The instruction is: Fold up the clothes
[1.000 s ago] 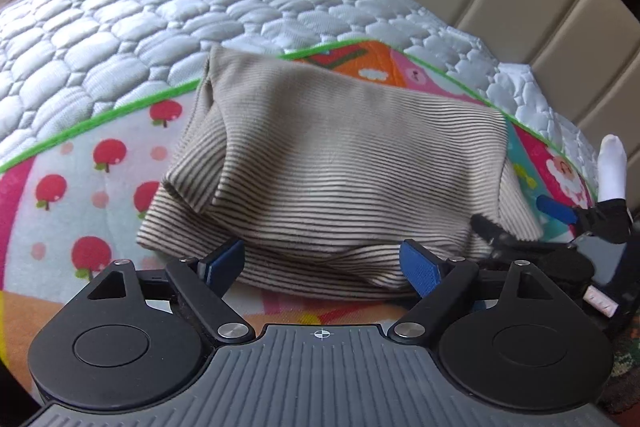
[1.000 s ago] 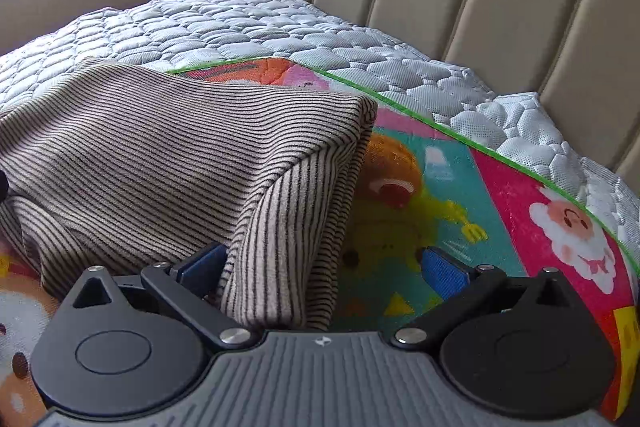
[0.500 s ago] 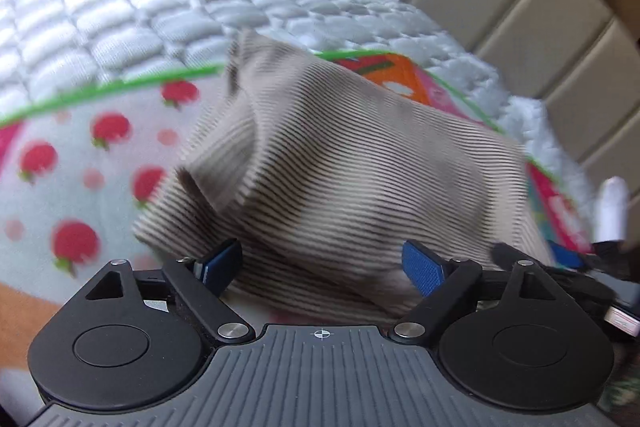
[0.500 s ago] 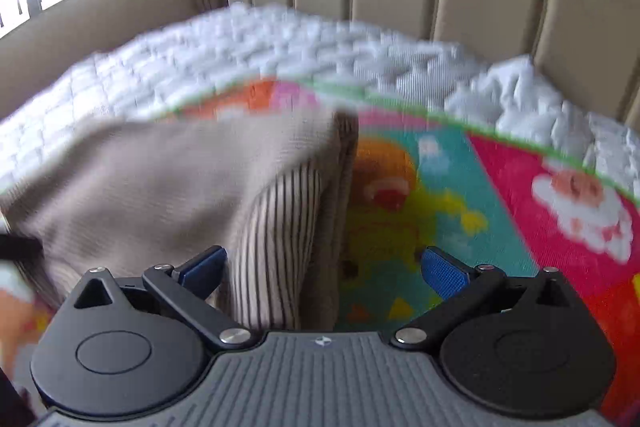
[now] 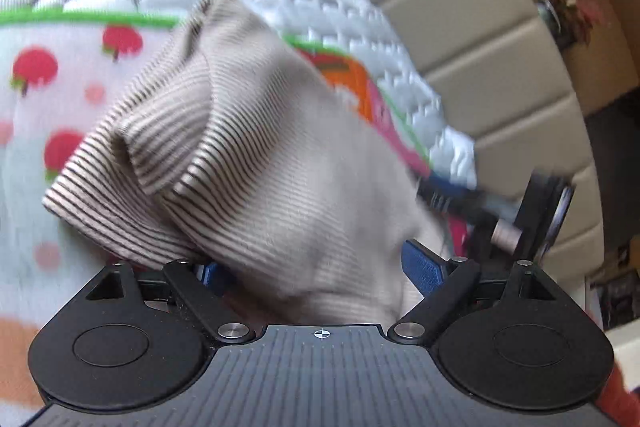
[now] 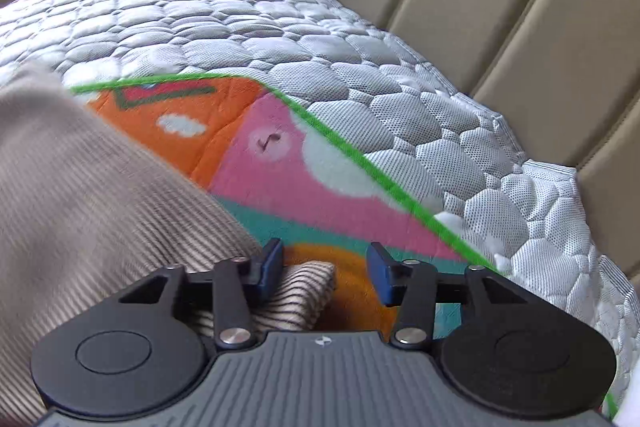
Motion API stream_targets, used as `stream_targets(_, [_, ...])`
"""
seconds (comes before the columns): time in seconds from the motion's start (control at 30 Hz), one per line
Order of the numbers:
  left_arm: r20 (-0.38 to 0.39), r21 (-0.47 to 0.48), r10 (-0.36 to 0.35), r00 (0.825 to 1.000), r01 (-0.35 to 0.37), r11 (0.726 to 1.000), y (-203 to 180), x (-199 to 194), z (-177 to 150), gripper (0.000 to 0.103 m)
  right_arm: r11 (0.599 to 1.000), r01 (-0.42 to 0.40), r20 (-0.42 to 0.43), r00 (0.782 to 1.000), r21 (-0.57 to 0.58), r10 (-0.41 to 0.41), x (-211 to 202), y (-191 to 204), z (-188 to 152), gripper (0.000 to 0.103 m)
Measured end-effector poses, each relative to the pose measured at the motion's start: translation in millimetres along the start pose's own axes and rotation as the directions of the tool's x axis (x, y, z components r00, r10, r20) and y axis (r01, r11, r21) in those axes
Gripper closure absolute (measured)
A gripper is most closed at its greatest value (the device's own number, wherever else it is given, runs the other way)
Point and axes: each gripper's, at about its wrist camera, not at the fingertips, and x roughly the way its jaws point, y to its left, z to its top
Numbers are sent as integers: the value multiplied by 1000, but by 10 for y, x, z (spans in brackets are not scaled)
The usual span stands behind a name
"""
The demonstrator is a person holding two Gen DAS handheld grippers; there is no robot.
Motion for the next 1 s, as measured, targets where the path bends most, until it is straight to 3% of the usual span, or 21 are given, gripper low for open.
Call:
stream_targets(0.07, [51, 44, 54, 997, -56, 997, -9, 28, 102, 12, 999, -19, 0, 1000, 35, 19, -142, 15, -178, 64])
stream_targets(0.3, [144, 118, 74, 987, -92, 989, 49, 204, 439, 15, 972, -20, -49, 998, 233, 32, -690, 192, -696, 63])
stream_targets(0.43, [166, 85, 85, 983, -100, 991, 85, 51, 408, 13, 945, -37, -8, 999, 326, 42, -937, 374, -941, 60])
stream_targets(0.5, [173, 60, 97, 980, -109, 992, 85, -90, 327, 11, 951, -44, -2, 999, 306, 46, -947, 389, -952, 55])
stream_targets(0.6, [141, 19, 101, 985, -104, 994, 56, -183, 176, 10, 949, -54, 8, 999, 310, 54, -901, 331, -974, 42])
stream_targets(0.8, [6, 57, 161, 987, -161, 985, -73, -75, -112, 7, 951, -45, 17, 999, 306, 41, -947, 337, -985, 39])
stream_targets(0.87, [-2, 60, 178, 984, -178, 982, -91, -23, -113, 6, 948, -50, 32, 999, 314, 42, -989, 308, -978, 39])
stream_targets(1.0, [20, 90, 174, 985, -175, 980, -144, 54, -17, 9, 929, -124, 183, 981, 349, 62, -1235, 193, -939, 38])
